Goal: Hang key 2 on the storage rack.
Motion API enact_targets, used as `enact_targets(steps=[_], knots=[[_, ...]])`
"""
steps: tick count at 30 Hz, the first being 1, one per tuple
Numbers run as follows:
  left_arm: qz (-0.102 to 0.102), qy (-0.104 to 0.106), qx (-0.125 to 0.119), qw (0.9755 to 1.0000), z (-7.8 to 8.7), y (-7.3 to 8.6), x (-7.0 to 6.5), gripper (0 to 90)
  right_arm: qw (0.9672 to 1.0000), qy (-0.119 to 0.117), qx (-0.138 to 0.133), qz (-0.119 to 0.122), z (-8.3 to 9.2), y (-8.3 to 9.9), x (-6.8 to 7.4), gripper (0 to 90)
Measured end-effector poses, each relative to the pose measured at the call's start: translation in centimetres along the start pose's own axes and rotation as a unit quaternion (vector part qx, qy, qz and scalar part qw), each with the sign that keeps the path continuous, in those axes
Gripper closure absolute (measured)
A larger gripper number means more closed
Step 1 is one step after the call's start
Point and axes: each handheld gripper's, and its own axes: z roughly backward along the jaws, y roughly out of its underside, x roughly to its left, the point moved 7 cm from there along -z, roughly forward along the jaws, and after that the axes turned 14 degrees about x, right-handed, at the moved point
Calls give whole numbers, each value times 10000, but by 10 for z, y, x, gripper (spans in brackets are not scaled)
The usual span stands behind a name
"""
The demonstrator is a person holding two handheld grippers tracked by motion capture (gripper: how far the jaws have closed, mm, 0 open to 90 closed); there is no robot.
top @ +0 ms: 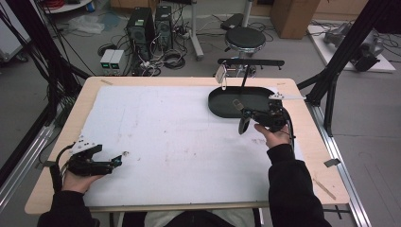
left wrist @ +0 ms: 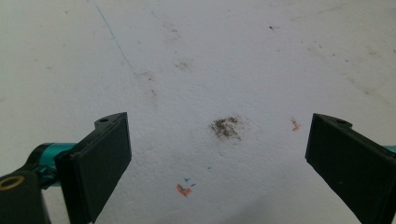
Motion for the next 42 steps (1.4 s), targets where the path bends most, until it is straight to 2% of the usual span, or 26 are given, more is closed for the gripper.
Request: enact_targets(steps=[3,10,17,20,24,25,27,34,36,38,40,42], knots=[[-26,24,54,10000,-1,1,-1,73,10000,38,-5,-16,-2,-4,-4,874],[9,6,-7,10000,1,0,0,73,9997,120,-192,-132,0,-18,-15,875],[32,-6,8,10000,-1,0,2,73,9977,-88,-533,-406,7,-38,-27,875],[60,-17,-21,10000,0,-1,2,73,9974,41,-595,-392,6,-46,-31,875],[43,-14,-24,10000,0,-1,2,73,9971,88,-637,-400,3,-54,-35,875],[45,-15,-19,10000,0,-1,2,73,9974,94,-637,-309,3,-56,-35,875],[56,-15,-6,10000,0,-1,3,73,9976,250,-618,-191,2,-60,-37,875],[71,6,4,10000,-2,-1,4,73,9947,387,-905,-286,4,-78,-44,875],[114,130,-45,9998,0,-2,2,73,9942,437,-959,-231,5,-83,-43,876],[111,200,-119,9997,2,-4,0,73,9942,441,-947,-240,3,-86,-44,875],[134,235,-169,9995,4,-5,-2,73,9940,558,-909,-236,0,-91,-48,876],[147,229,-207,9994,5,-5,-2,73,9933,546,-971,-293,-1,-96,-50,876]])
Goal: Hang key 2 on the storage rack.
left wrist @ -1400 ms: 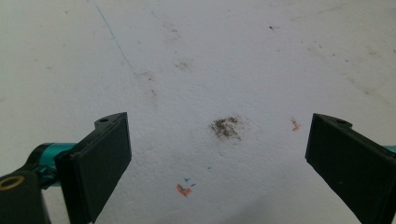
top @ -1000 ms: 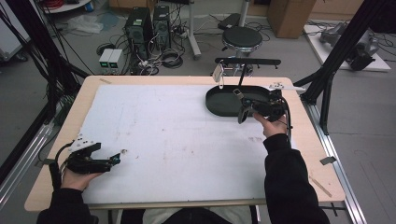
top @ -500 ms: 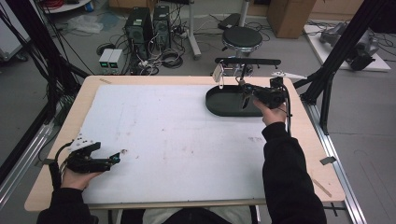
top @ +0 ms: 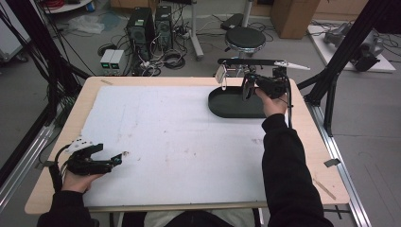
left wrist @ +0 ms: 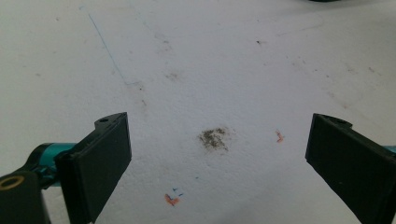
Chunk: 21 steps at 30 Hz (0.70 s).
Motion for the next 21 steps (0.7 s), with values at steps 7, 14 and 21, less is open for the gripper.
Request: enact_targets(steps=[7,14,21], knots=[[27,8,-6,10000,1,1,1,73,9993,-2,-132,-362,-13,-1,-15,876],[25,24,6,10000,0,1,2,73,9990,83,-45,-426,-21,3,-21,876],[35,14,-9,10000,0,0,3,73,9985,267,38,-476,-32,6,-27,876]])
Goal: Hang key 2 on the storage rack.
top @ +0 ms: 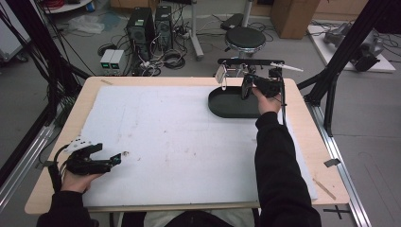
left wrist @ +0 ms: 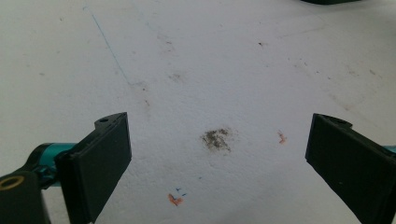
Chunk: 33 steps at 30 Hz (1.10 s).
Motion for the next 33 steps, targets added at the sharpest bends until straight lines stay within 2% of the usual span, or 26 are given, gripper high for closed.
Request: enact_targets(steps=[3,7,15,22,29,31,33], knots=[[-2,-5,16,10000,-1,0,0,73,10000,64,-8,-53,-5,0,-3,876],[5,-14,31,10000,-2,0,1,73,9998,-5,-102,-177,-9,-1,-5,875],[-15,-25,83,10000,-4,2,2,73,9996,-95,-168,-195,-11,-1,-5,875],[16,-24,94,10000,-3,5,4,73,9996,-146,-156,-208,-10,-1,-7,875],[15,-37,99,9999,-1,7,5,73,9993,-168,-71,-339,-14,2,-10,867],[25,-36,95,9999,0,8,5,73,9991,-154,-102,-372,-13,1,-12,824],[29,-56,88,9999,1,8,5,73,9984,-172,-149,-510,-11,1,-13,756]])
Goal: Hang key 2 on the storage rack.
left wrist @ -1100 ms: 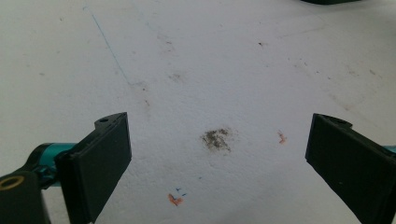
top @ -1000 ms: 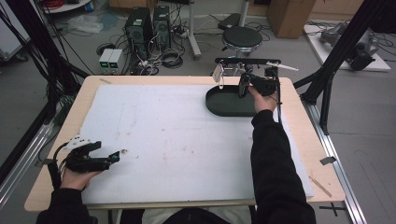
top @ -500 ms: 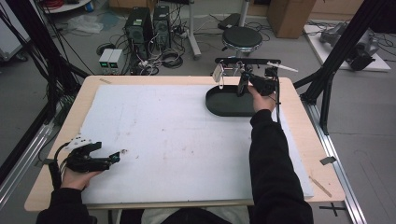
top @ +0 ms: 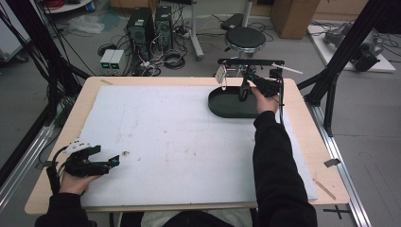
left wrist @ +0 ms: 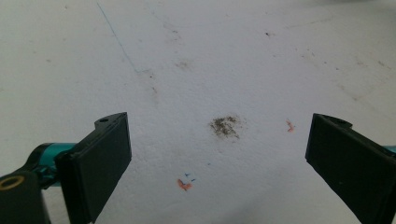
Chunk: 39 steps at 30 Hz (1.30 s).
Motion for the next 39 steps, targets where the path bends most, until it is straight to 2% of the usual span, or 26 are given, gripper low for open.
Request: enact_targets(steps=[2,5,6,8,10,12,14,16,20,25,29,31,39], knots=[[9,-12,-10,10000,1,0,0,73,10000,44,4,11,2,0,-1,698],[11,-29,-8,10000,1,0,-1,73,9996,236,92,139,7,0,0,555],[7,-29,-3,10000,1,0,-1,73,9991,298,169,234,9,1,1,457],[6,-25,9,10000,1,0,-1,73,9982,387,308,349,12,2,4,345],[15,-24,2,10000,0,0,-2,73,9965,491,454,497,15,4,6,194],[8,-27,3,10000,0,-1,-2,73,9953,497,544,628,18,7,9,112],[3,-34,9,10000,0,-1,-1,73,9939,477,581,801,21,11,14,101],[0,-23,11,10000,-1,-1,-1,73,9923,507,649,930,23,15,18,7],[-19,-17,11,10000,-1,-2,-2,73,9870,685,825,1199,27,26,21,6],[-17,-27,16,10000,-2,-2,-1,73,9831,712,1003,1354,31,37,23,6],[-21,-40,12,10000,-1,-2,-1,73,9828,617,1052,1390,36,44,26,6],[-34,-30,13,10000,-1,-2,-2,73,9816,612,1091,1444,38,49,26,7],[-50,-50,-1,10000,0,-3,-4,73,9809,605,1167,1431,46,65,22,7]])
